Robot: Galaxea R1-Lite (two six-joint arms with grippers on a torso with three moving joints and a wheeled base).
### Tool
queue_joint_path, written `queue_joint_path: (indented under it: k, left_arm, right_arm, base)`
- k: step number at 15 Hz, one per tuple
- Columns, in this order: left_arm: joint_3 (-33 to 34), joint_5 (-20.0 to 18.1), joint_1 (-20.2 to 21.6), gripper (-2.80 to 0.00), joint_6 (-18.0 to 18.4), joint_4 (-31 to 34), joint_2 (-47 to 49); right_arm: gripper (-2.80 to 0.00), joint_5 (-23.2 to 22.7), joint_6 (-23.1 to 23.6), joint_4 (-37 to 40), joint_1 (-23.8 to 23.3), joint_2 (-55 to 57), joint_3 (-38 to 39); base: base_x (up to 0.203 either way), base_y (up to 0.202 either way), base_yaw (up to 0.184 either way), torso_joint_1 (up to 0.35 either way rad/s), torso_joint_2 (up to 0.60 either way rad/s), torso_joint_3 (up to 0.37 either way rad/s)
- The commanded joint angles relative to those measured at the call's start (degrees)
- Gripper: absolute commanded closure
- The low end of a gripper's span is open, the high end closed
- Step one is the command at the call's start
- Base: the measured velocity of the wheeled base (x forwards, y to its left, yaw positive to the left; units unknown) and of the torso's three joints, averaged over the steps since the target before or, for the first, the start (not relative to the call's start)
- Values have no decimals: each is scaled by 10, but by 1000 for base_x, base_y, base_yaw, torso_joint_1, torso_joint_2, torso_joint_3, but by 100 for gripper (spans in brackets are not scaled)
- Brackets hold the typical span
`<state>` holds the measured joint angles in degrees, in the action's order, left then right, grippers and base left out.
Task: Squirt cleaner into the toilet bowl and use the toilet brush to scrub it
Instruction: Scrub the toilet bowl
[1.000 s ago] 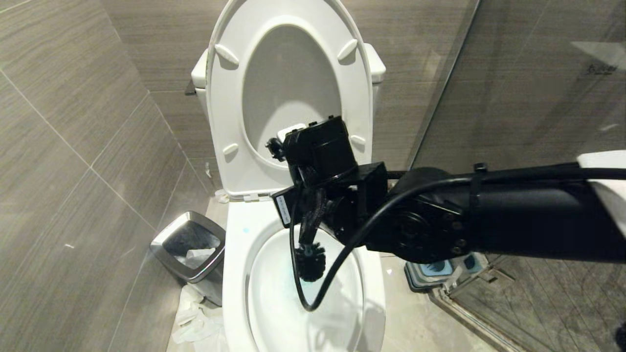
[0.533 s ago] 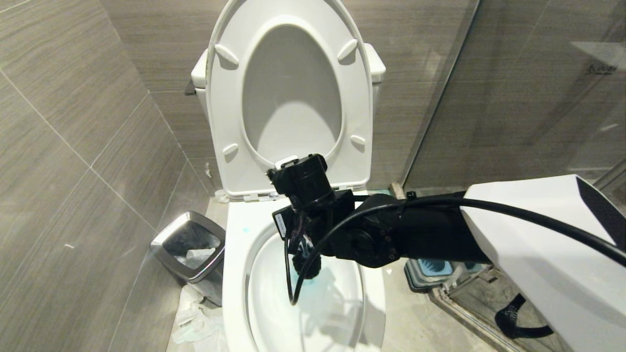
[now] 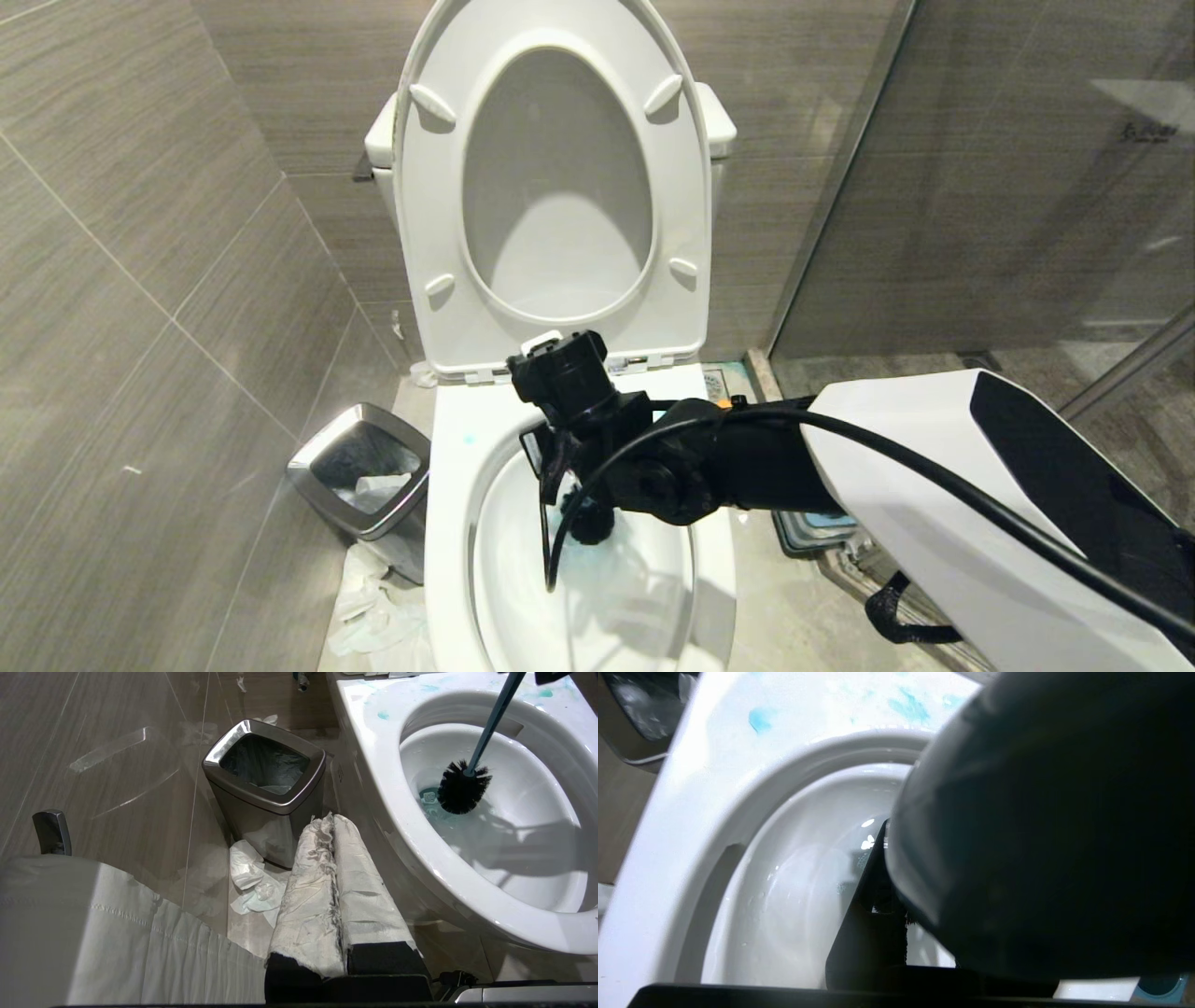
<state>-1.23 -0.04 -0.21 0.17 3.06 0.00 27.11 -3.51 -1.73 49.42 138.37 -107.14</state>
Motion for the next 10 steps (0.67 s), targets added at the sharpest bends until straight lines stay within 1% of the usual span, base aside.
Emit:
queue_joint_path:
  k: [1,2,5,8,10]
  left_arm:
    - [0,-1,-1,0,0,0,1]
    - [0,-1,-1,0,0,0,1]
    - [0,-1,-1,0,0,0,1]
    - [0,0,-1,0,0,0,1]
    - [0,-1,-1,0,0,0,1]
  right_arm:
    - [0,1,-4,0,-1,19,-1]
    - [0,1,-6,-4,-1,28,-3]
    - [0,4,-3,-53,-3,55,-3]
    - [0,4,-3,-55,-3,57,-1]
    - [0,4,-3,-54,-3,36,2]
  base:
    - [0,0,0,0,0,0]
    - [0,0,0,0,0,0]
    - [0,0,0,0,0,0]
    - [0,0,0,0,0,0]
    - [0,0,0,0,0,0]
